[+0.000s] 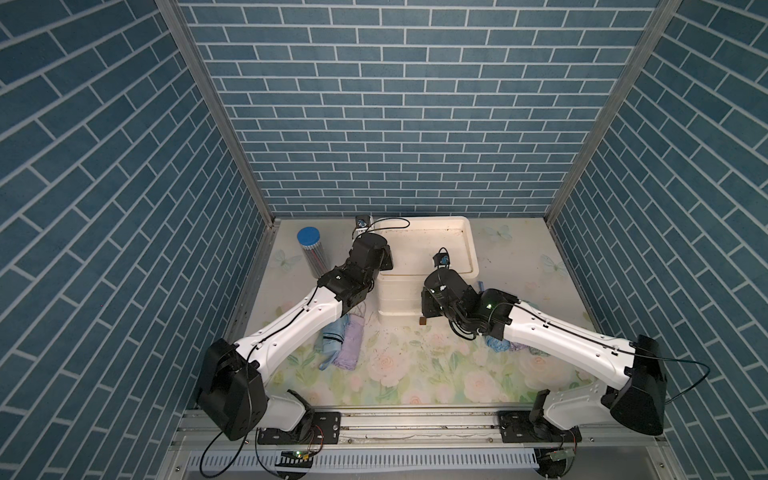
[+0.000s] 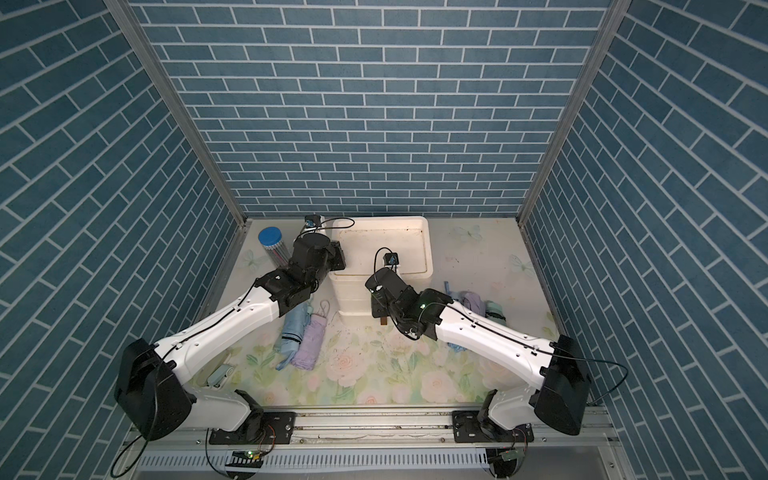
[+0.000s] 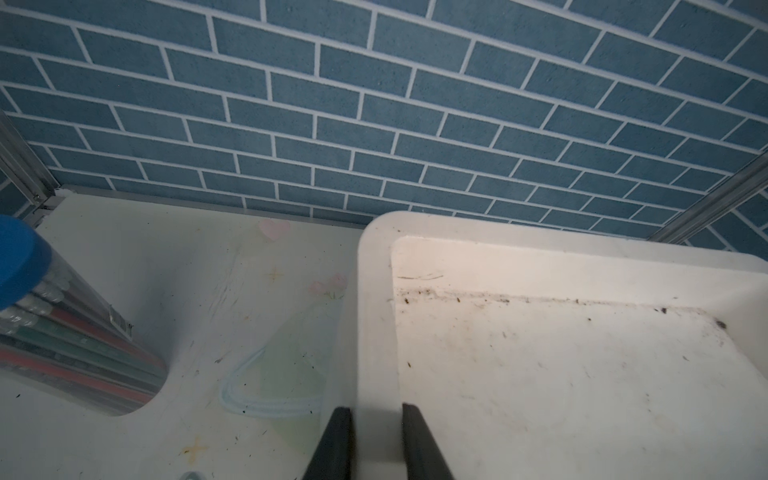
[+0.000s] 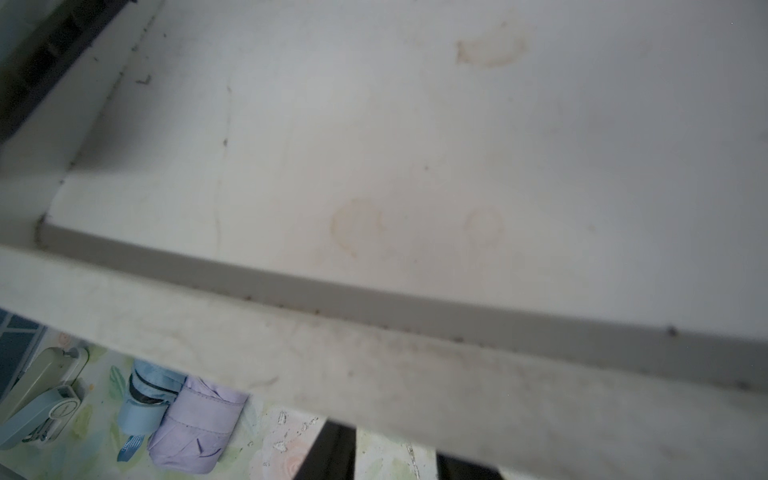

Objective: Place the umbrella in the drawer by color
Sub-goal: Open the drawer in the storage box.

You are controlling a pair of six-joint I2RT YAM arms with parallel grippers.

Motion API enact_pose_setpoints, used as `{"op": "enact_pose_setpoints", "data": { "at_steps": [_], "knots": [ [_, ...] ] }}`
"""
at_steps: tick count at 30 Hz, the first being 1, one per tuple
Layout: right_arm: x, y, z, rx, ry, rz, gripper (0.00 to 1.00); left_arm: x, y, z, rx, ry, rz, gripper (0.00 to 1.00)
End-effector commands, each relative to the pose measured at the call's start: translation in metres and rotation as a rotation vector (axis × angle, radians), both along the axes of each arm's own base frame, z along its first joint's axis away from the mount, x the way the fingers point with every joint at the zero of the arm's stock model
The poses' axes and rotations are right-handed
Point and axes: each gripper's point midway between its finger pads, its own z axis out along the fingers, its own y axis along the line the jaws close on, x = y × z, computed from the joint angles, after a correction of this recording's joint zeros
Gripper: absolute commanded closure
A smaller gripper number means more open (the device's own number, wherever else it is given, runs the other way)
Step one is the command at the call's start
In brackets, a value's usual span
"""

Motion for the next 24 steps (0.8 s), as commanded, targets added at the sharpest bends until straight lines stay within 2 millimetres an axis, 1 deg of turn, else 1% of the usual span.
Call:
{"op": "enact_pose_setpoints", "data": {
  "at_steps": [1,7,10,13,16,21,24],
  "knots": [
    [0.026,0.007,0.014,0.039,-0.108,-0.018,0.69,-0.01,-0.002,-0.033,0.066,0.09,-0.038,1.0],
    [0.027,0.004,0.008,0.024,-0.105,-0.015,0.85,-0.004,-0.001,-0.035,0.078,0.093,-0.017,1.0],
    [0.025,0.001,0.006,0.017,-0.102,-0.016,1.0,-0.002,-0.001,-0.037,0.083,0.099,-0.008,1.0],
    [0.021,-0.002,0.005,0.021,-0.099,-0.007,1.0,0.0,0.003,-0.038,0.09,0.099,0.024,1.0],
    [0.01,-0.002,0.005,0.037,-0.091,0.034,1.0,0.0,0.008,-0.042,0.091,0.108,0.057,1.0],
    [-0.02,-0.004,0.006,0.043,-0.099,0.098,1.0,0.0,0.014,-0.051,0.083,0.126,0.112,1.0],
    [-0.039,-0.006,0.006,0.041,-0.098,0.116,1.0,0.0,0.02,-0.051,0.082,0.123,0.142,1.0]
  ]
}}
